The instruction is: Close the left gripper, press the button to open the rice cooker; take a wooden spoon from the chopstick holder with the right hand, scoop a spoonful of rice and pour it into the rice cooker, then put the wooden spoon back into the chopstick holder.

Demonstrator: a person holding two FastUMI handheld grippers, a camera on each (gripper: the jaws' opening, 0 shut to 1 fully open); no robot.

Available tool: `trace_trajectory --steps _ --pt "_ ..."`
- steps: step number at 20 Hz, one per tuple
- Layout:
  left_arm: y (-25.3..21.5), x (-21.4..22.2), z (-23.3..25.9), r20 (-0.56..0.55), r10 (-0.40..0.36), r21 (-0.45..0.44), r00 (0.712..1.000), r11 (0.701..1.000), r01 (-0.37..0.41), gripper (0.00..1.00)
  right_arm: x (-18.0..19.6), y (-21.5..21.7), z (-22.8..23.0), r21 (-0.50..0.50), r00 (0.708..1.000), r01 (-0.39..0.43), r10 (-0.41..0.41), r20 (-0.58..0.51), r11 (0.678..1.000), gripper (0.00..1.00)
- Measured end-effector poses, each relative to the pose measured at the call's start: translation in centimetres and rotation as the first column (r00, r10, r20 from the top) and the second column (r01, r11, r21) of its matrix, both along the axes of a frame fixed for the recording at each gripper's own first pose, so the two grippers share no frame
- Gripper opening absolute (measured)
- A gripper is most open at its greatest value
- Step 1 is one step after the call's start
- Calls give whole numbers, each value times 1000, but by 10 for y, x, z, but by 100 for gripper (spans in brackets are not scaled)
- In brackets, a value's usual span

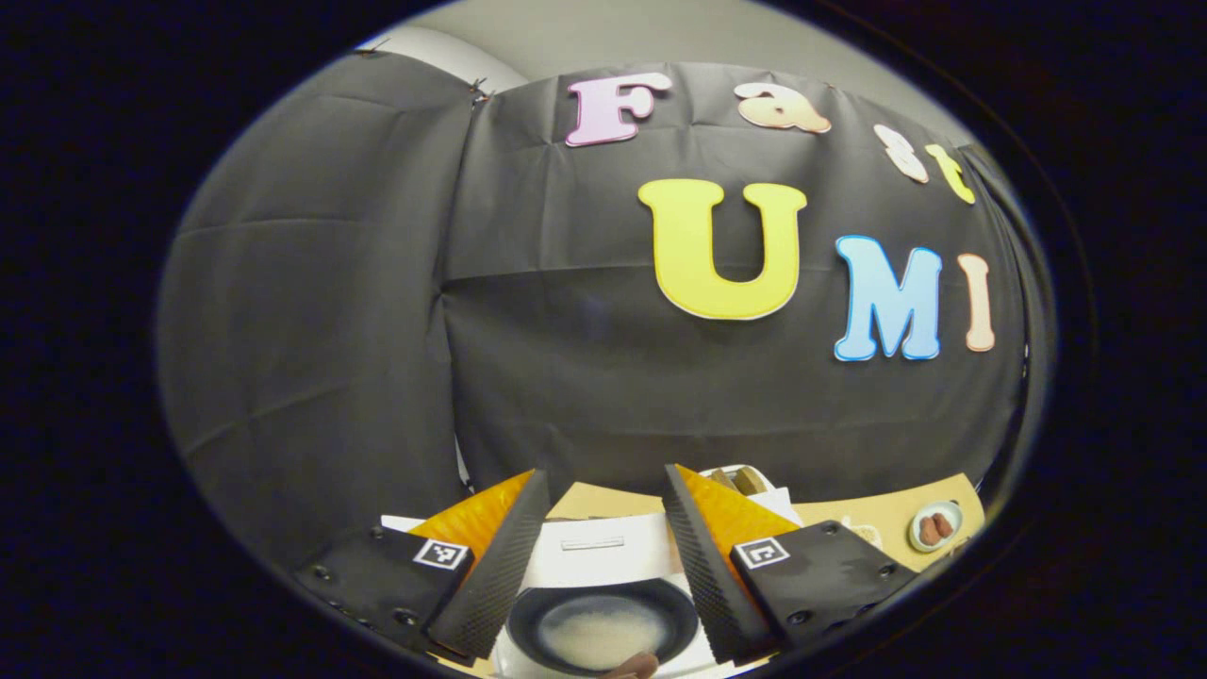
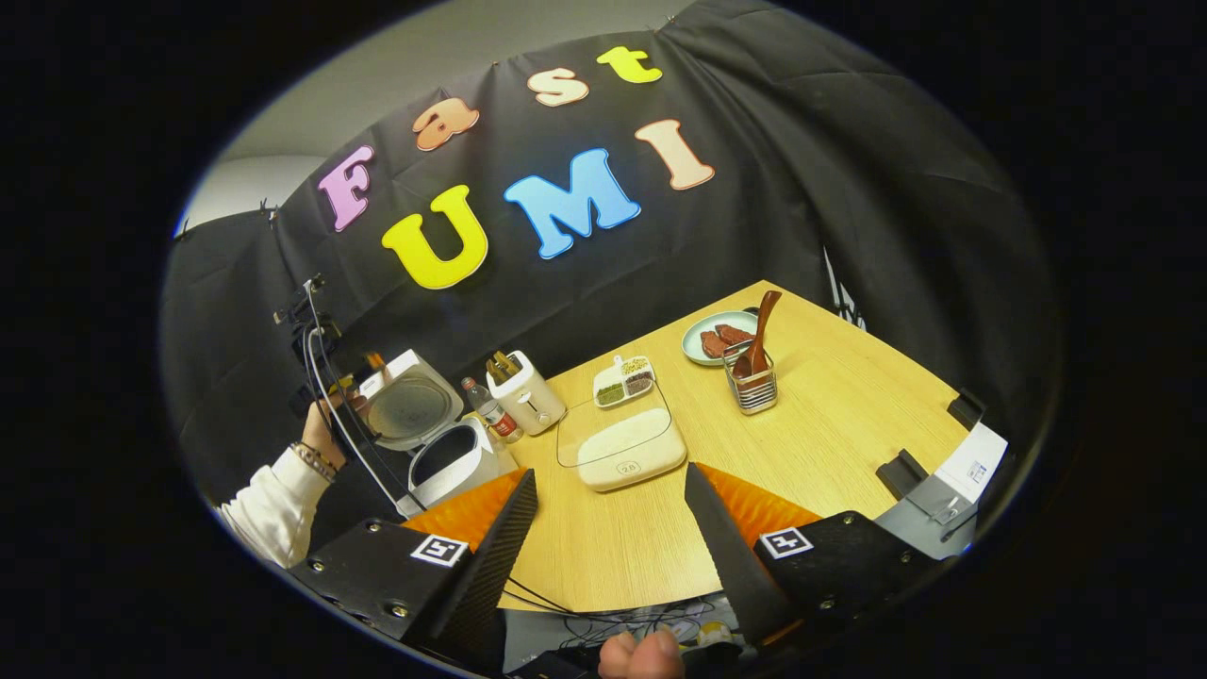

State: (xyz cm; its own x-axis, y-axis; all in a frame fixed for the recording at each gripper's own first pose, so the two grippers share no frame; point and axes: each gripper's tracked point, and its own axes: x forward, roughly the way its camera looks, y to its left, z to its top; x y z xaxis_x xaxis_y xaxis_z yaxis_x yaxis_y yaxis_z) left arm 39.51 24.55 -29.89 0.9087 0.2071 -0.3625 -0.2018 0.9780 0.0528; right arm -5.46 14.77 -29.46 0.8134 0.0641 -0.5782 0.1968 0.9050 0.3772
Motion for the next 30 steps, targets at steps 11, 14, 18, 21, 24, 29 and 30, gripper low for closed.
trace_trajectory --steps 11,14,18,21,24,29,30 --pt "-30 -94 -78 -19 20 15 1000 1000 -20 89 -5 4 -13 -5 999 -10 10 -32 1000 96" --pt "-28 -105 -102 -58 38 3 998 999 -37 92 -7 6 -17 -2 999 -10 10 -42 1000 96" --pt "-28 -114 -121 -82 45 16 996 999 -44 92 -9 7 -22 -3 998 -13 12 -55 1000 96" --pt "-29 -118 -132 -95 49 25 994 999 -47 89 -10 9 -24 1 998 -17 17 -63 1000 96" --pt "-32 -125 -157 -149 58 1 987 998 -59 86 -10 13 -26 4 997 -25 25 -69 1000 96" --pt "-34 -129 -163 -116 76 -29 990 996 -80 90 -13 13 -30 9 997 -27 27 -76 1000 96" --pt "-34 -131 -164 -117 73 -29 990 997 -77 90 -13 12 -29 10 997 -24 25 -75 1000 96"
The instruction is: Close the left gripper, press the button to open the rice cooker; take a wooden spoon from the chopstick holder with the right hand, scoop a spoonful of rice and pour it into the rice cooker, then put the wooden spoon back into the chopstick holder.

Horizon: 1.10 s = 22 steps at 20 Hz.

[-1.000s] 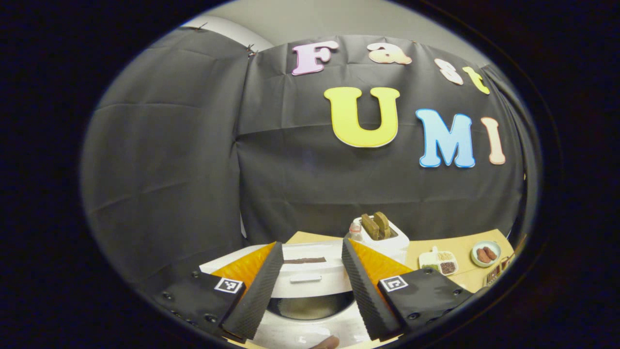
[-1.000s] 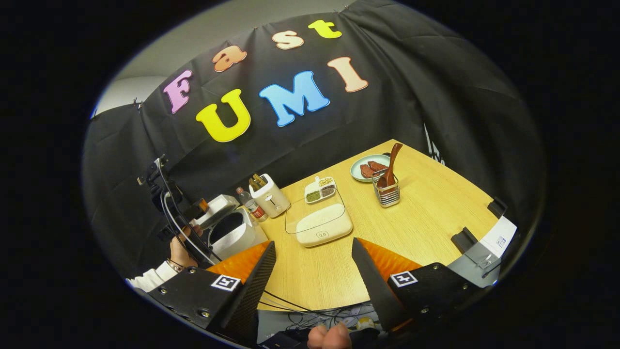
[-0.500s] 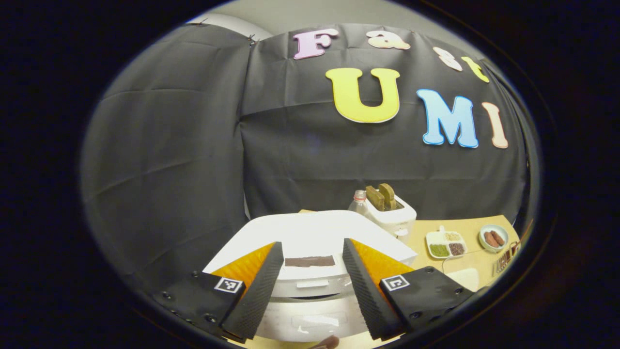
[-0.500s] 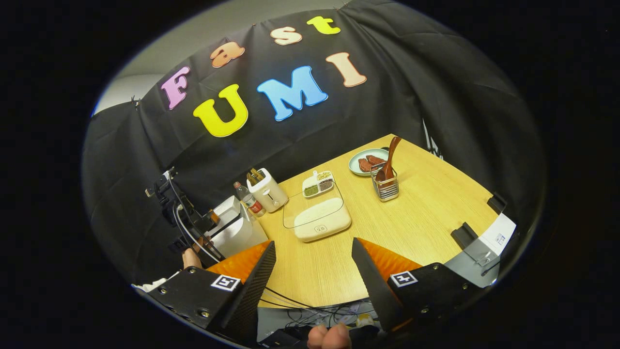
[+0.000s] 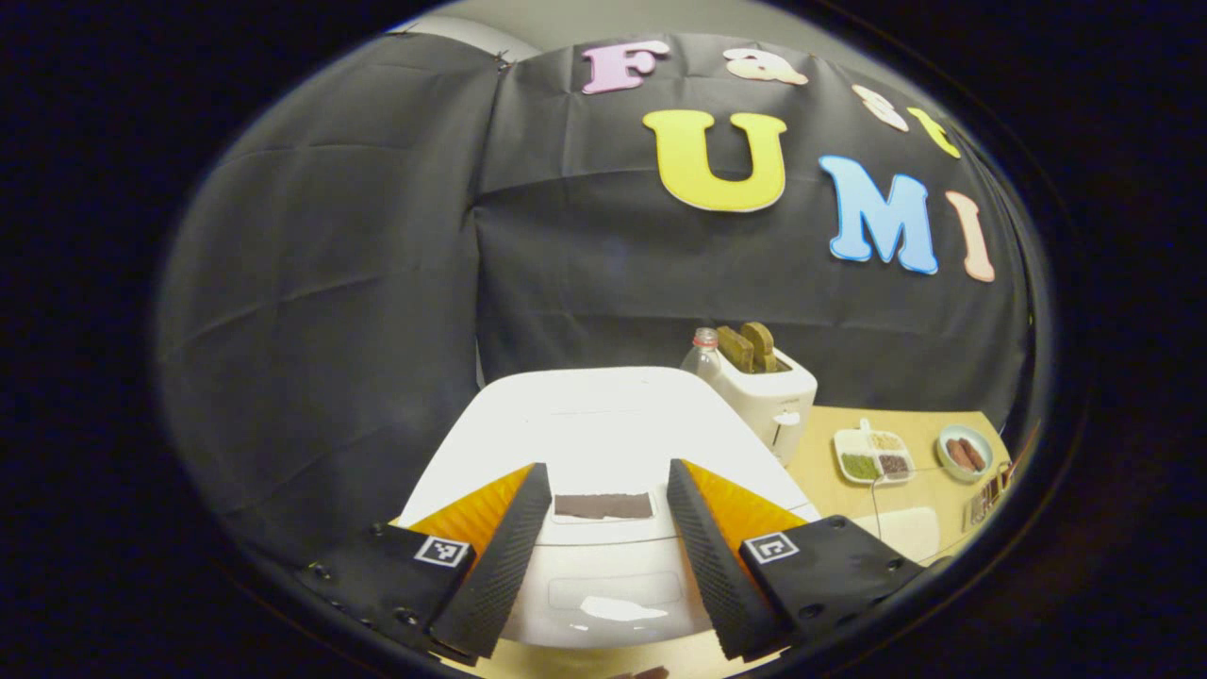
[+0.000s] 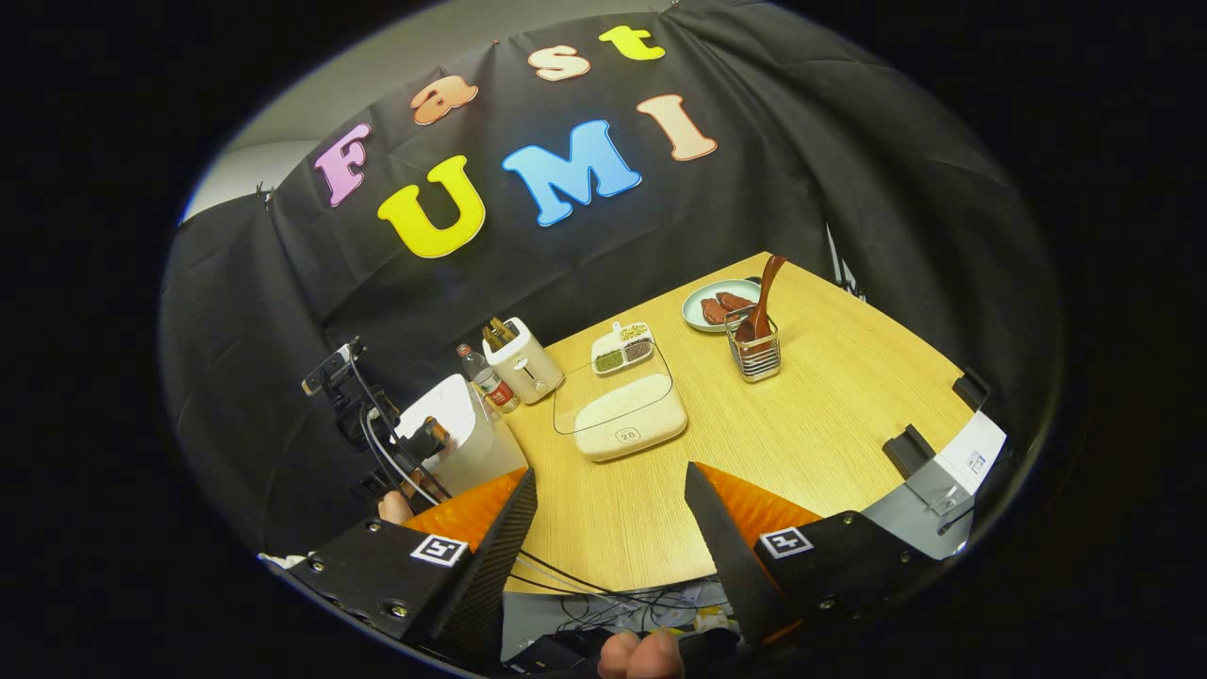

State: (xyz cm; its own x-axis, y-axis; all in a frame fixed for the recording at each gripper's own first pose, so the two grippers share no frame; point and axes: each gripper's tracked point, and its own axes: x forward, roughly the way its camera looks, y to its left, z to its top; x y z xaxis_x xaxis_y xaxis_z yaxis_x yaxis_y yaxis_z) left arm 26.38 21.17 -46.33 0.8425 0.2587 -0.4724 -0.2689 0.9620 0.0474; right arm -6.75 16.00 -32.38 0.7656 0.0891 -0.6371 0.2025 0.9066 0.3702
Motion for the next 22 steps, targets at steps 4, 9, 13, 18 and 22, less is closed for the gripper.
trace_trajectory --steps 4,9,13,18,22 --pt "-7 0 0 -27 -61 -12 998 998 61 91 2 -4 2 1 1000 7 -7 8 1000 96" --pt "-12 -16 20 -67 -102 -53 992 994 99 96 3 -13 -4 5 1000 1 -1 -8 1000 96" --pt "-41 -60 43 -87 -189 -46 978 982 186 98 7 -29 -5 3 1000 -8 8 -4 1000 96" --pt "-103 -143 65 -137 -256 -163 957 959 233 98 8 -55 -11 28 998 -59 60 -15 998 96" --pt "-155 -216 63 -210 -248 -216 946 955 202 95 -12 -92 -22 -4 992 -119 119 -29 993 97"
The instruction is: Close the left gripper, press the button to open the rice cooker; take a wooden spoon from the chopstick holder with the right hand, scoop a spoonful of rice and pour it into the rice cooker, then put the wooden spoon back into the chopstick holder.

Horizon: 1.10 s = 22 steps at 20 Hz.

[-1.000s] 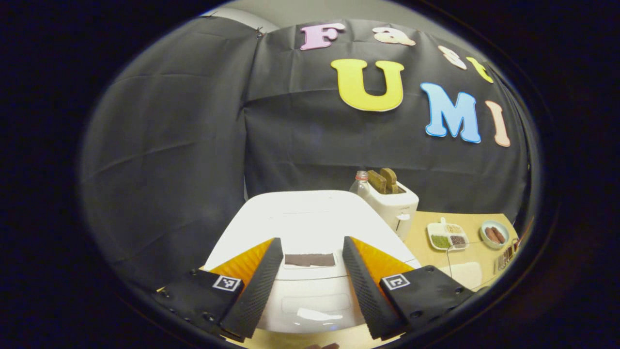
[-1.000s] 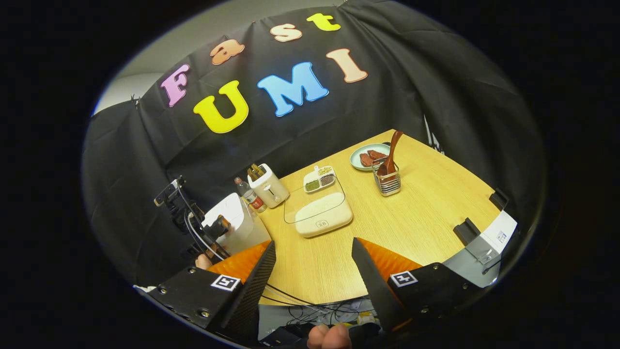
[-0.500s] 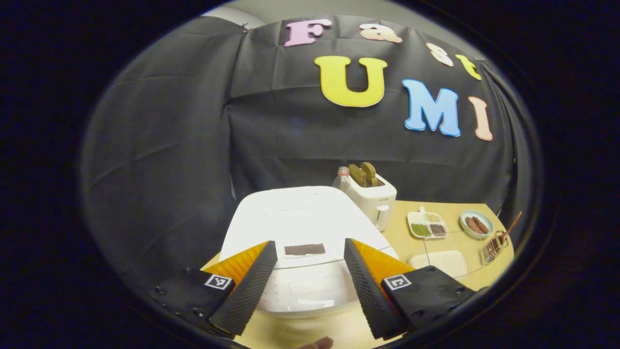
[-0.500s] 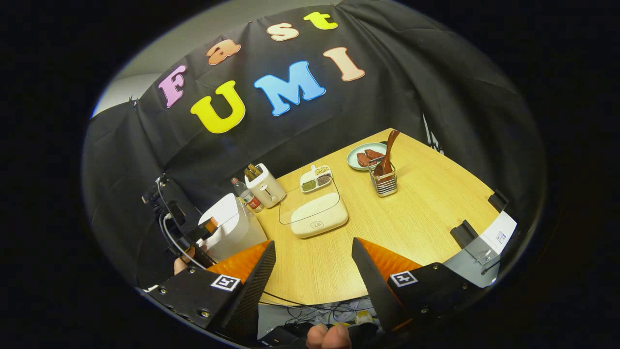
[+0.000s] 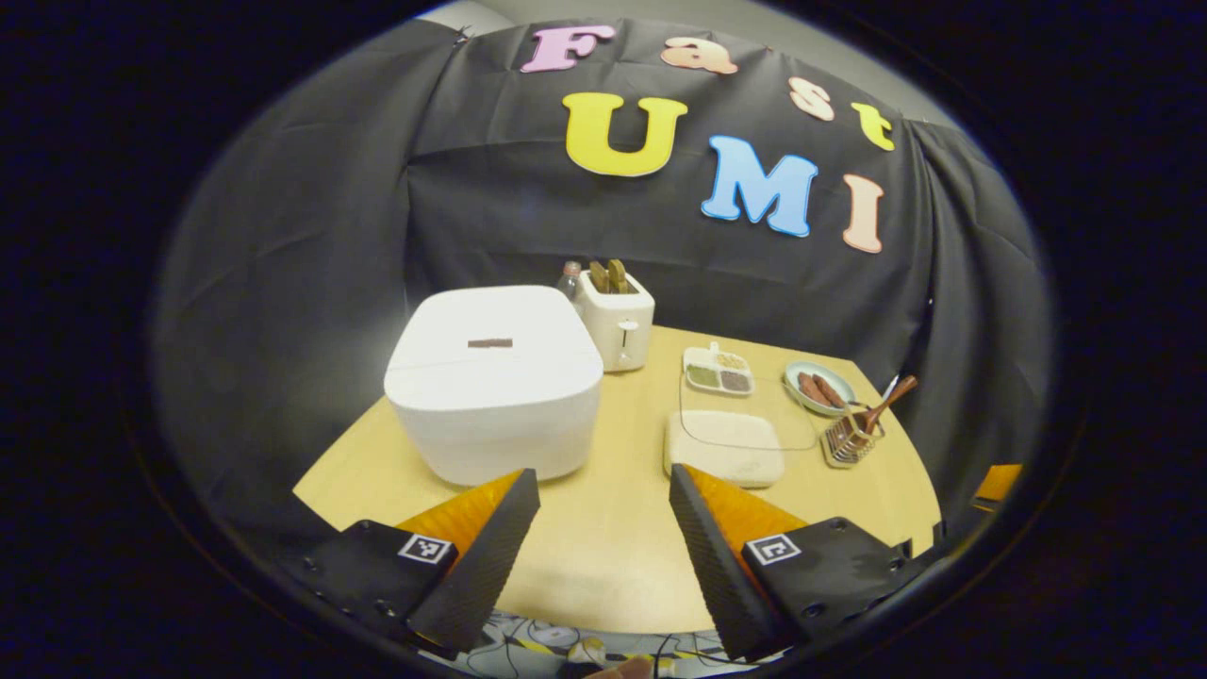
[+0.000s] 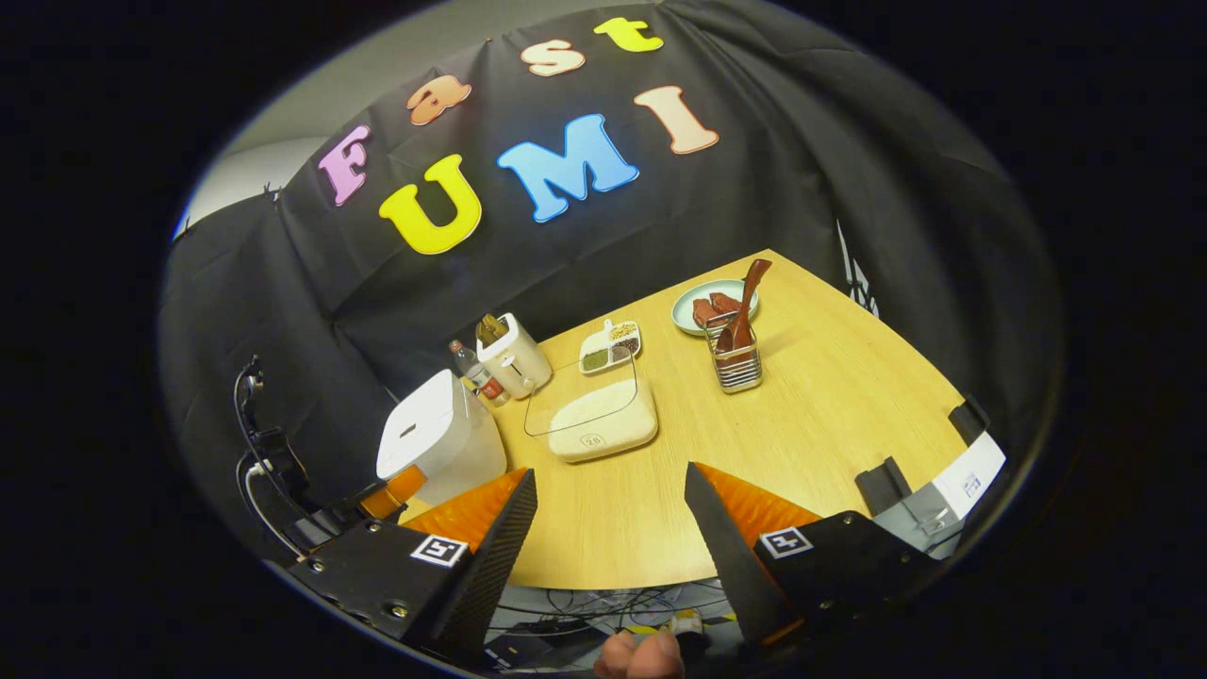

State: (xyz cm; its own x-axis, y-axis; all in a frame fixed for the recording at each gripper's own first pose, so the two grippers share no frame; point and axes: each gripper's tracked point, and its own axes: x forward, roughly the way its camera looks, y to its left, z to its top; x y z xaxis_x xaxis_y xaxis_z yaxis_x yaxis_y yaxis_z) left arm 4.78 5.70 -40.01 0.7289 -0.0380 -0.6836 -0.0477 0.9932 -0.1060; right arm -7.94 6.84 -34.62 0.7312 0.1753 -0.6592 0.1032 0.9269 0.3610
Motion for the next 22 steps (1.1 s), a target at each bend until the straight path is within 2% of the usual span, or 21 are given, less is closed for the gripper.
trace_trajectory --steps 5,6,8,9,11,12,14,15,16,17,19,22 --pt "-33 -75 -3 -83 21 45 996 999 -17 98 -34 -52 -41 -25 997 -51 50 -52 998 96" --pt "-34 -87 -3 -98 27 56 995 998 -21 94 -39 -59 -51 -19 996 -53 51 -70 998 97" --pt "-39 -110 -2 -145 24 63 989 998 -15 97 -47 -71 -58 -1 991 -44 44 -128 999 96" --pt "-39 -113 4 -147 18 69 989 998 -8 94 -45 -77 -50 1 993 -27 27 -118 1000 97" --pt "-41 -101 33 -95 -2 84 995 996 10 100 -30 -86 -21 -17 998 7 -8 -57 1000 97" --pt "-44 -89 54 -60 -17 84 998 996 22 98 -22 -87 -7 -29 999 15 -16 -35 999 96" --pt "-53 -55 106 64 -42 72 997 997 37 100 2 -79 38 -39 998 16 -13 67 999 97" --pt "-55 -41 132 120 -48 71 992 997 40 94 15 -76 62 -59 993 15 -7 121 998 97" --pt "-57 -29 158 169 -50 64 984 997 39 98 25 -74 77 -84 987 13 1 163 996 97" --pt "-60 -22 180 216 -51 54 975 998 41 94 34 -70 95 -107 981 10 11 195 994 96" --pt "-58 -12 226 309 -51 54 950 998 36 94 46 -60 132 -138 963 12 26 270 990 96" --pt "-51 -8 289 451 -39 42 891 999 22 94 52 -56 184 -243 920 35 64 387 969 96"
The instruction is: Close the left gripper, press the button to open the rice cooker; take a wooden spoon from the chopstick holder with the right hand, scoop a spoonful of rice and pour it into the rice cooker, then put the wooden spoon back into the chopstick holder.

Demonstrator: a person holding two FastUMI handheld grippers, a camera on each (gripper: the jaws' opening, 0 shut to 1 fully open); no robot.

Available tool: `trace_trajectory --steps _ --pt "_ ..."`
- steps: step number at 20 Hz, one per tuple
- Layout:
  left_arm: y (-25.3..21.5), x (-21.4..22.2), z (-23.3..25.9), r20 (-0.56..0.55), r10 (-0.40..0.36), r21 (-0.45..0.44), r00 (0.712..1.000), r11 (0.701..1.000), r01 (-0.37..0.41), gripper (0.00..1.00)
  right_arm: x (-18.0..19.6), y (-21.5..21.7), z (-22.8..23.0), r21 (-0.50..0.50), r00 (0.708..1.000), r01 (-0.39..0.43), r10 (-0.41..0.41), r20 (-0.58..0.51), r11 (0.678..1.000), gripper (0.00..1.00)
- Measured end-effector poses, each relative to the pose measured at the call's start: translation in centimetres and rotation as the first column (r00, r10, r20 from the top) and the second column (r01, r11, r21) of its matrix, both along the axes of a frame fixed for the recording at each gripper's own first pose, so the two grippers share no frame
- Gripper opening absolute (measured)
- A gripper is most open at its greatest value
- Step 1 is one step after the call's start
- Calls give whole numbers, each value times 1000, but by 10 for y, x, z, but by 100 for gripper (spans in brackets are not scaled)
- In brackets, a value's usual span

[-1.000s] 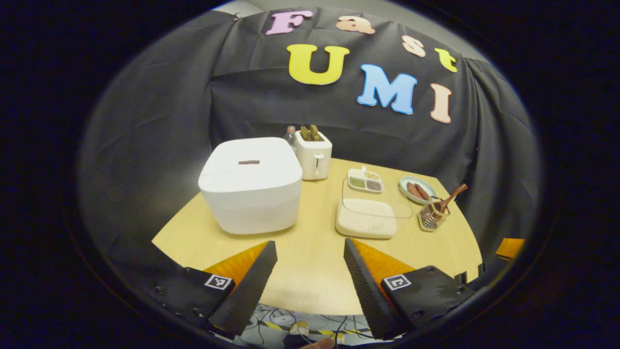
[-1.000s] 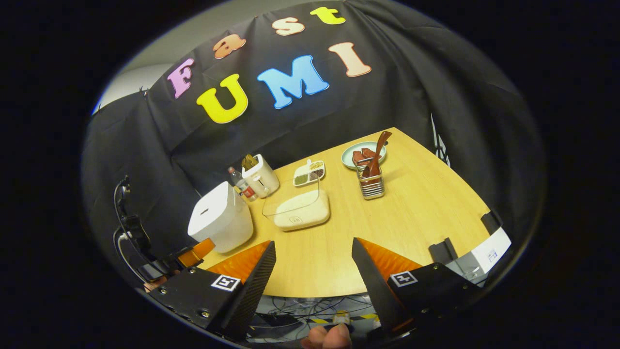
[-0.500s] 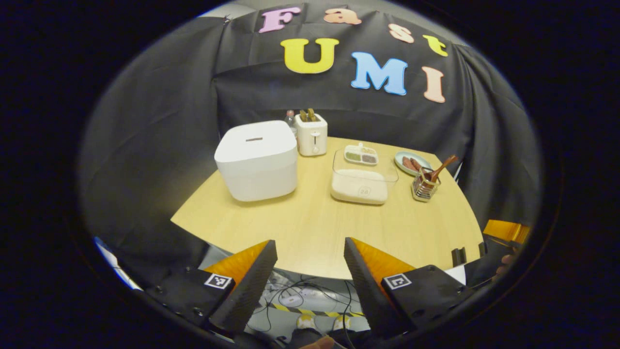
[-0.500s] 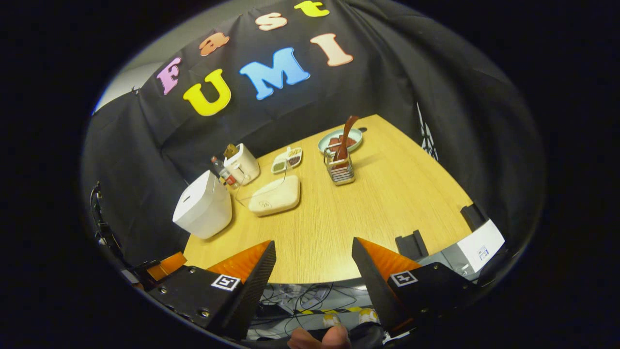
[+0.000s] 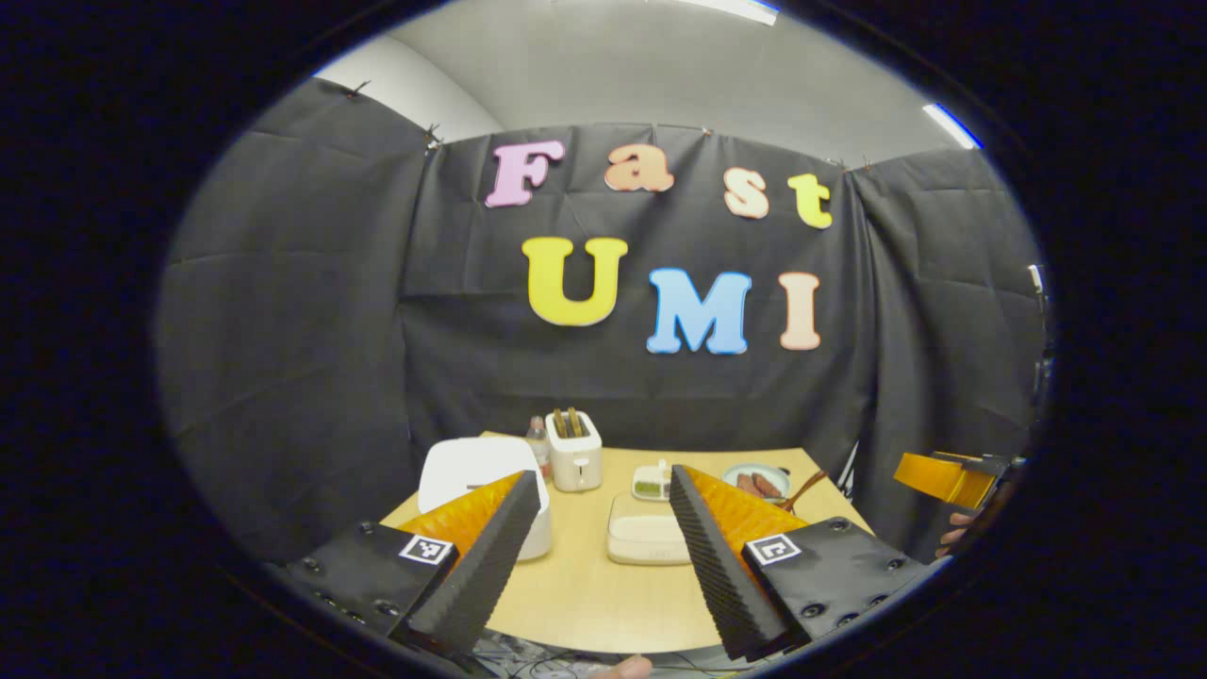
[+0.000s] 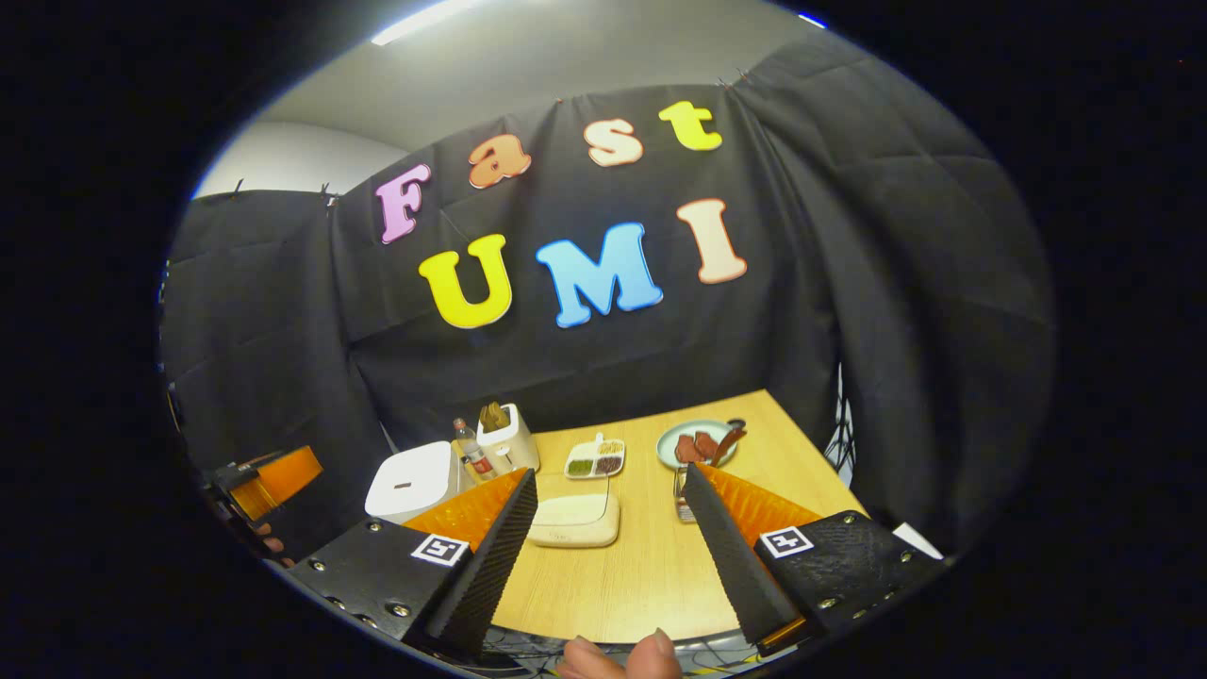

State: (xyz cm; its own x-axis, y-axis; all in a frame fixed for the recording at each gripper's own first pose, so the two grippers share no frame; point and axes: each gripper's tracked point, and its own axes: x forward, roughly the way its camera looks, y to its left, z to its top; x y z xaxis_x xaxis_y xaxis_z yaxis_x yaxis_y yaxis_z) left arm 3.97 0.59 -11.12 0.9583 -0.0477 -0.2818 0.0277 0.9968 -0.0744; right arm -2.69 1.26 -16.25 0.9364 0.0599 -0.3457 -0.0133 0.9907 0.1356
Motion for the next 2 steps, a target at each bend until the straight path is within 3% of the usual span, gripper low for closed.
trace_trajectory --steps 2 --pt "6 -5 34 92 -6 -8 996 1000 6 94 0 1 33 -94 996 7 2 94 996 97"
